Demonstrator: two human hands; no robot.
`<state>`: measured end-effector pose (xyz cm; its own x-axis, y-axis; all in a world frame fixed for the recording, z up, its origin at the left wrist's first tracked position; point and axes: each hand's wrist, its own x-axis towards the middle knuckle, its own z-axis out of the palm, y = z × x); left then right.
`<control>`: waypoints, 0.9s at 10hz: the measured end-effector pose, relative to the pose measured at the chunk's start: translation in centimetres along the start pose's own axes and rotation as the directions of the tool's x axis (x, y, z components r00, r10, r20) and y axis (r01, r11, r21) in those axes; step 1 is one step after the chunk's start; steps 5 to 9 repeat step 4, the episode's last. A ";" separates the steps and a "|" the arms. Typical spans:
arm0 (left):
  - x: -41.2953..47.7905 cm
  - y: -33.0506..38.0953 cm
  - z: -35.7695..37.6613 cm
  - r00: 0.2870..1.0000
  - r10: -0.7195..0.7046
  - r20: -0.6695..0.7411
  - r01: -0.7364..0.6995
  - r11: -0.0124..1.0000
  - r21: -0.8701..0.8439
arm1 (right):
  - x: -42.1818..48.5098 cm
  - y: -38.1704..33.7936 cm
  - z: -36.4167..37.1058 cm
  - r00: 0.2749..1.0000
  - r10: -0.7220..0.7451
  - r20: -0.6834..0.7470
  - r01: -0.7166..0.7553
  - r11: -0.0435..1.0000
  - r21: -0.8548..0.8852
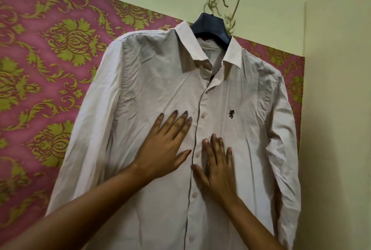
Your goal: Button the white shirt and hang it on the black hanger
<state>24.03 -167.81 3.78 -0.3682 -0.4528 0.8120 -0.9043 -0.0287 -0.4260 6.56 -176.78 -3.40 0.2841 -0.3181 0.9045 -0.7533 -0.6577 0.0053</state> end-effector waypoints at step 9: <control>-8.6 0.2 -7.9 0.990 0.064 0.129 -0.034 0.976 -0.216 | -2.9 -5.8 -8.6 0.994 -0.109 -0.024 0.107 0.993 -0.047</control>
